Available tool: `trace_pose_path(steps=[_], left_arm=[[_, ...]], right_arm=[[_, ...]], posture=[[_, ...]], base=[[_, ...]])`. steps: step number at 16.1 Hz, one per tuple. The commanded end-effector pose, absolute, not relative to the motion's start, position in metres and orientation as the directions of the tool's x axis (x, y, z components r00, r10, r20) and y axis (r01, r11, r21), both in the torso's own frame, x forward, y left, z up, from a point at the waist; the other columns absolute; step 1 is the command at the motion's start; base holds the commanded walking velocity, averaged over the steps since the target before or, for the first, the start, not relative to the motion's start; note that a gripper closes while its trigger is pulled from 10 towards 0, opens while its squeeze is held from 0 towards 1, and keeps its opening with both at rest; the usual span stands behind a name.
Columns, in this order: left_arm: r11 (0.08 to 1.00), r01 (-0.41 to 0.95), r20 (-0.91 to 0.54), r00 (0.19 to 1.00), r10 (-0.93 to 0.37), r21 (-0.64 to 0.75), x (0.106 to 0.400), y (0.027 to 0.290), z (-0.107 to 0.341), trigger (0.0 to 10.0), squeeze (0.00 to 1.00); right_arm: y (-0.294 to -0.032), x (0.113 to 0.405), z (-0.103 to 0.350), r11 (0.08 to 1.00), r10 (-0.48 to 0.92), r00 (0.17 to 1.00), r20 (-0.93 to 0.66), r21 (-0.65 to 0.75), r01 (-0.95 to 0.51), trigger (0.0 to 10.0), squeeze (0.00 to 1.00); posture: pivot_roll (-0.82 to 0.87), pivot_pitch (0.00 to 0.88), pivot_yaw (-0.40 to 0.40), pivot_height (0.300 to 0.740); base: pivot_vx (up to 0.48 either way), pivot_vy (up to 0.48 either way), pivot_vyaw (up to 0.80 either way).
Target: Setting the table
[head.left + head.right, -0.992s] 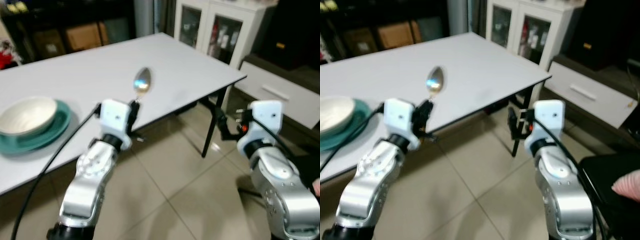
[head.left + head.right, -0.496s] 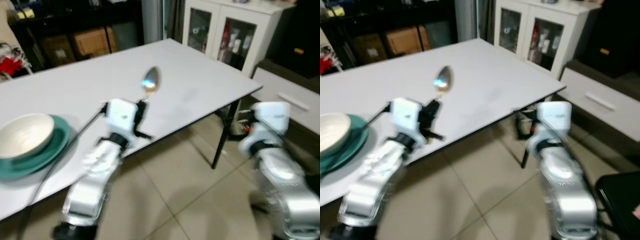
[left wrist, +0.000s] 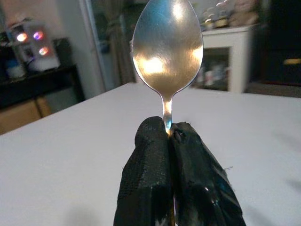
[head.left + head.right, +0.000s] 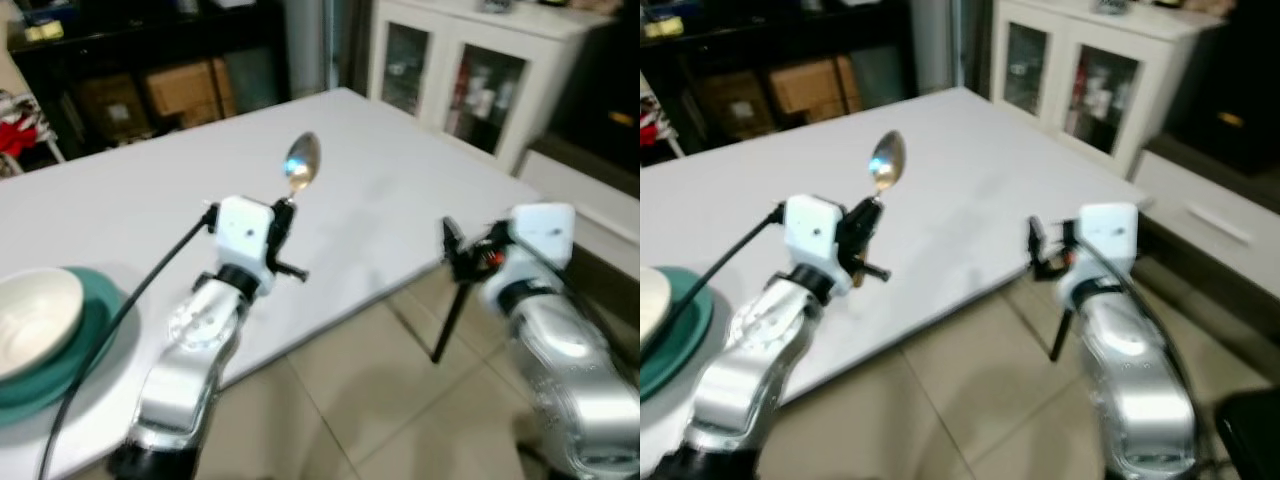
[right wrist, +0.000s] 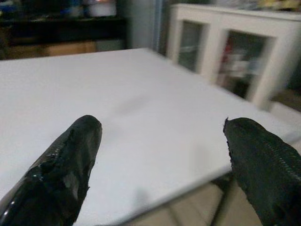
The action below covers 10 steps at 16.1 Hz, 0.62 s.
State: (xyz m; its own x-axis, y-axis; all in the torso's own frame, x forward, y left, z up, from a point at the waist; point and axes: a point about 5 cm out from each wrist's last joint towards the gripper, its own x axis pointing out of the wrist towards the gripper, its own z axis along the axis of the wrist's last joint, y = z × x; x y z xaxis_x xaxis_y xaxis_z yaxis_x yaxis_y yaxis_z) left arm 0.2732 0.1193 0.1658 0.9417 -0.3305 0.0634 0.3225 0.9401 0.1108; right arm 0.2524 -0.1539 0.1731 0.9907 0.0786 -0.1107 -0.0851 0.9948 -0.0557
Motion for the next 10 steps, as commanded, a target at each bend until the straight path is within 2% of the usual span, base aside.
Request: trace_pose_path(steps=[1, 4, 8, 10], left_arm=[[0.941, 0.318, 0.075, 0.942, -0.328, 0.115, 0.274, 0.117, 0.168, 10.0, 0.00], [0.952, 0.290, 0.072, 0.952, -0.297, 0.100, 0.275, 0.118, 0.167, 10.0, 0.00], [0.961, 0.257, 0.060, 0.963, -0.264, 0.105, 0.275, 0.125, 0.165, 10.0, 0.00], [0.972, 0.215, 0.057, 0.974, -0.221, 0.094, 0.274, 0.129, 0.165, 10.0, 0.00]], right_arm=[[-0.158, 0.253, 0.177, 0.994, 0.074, 0.993, -0.097, -0.071, -0.081, 10.0, 0.00], [-0.155, 0.253, 0.176, 0.989, 0.109, 0.988, -0.113, -0.089, -0.119, 10.0, 0.00], [-0.151, 0.253, 0.173, 0.972, 0.163, 0.977, -0.140, -0.147, -0.183, 10.0, 0.00], [-0.148, 0.254, 0.174, 0.961, 0.188, 0.973, -0.134, -0.181, -0.211, 10.0, 0.00]], posture=[[-0.06, 0.000, 0.028, 0.740], [-0.07, 0.000, 0.028, 0.740], [-0.07, 0.000, 0.034, 0.740], [-0.06, 0.000, 0.028, 0.740]], base=[[0.412, 0.000, 0.00], [0.381, 0.000, 0.00], [0.000, 0.000, 0.00], [0.000, -0.480, 0.80]])
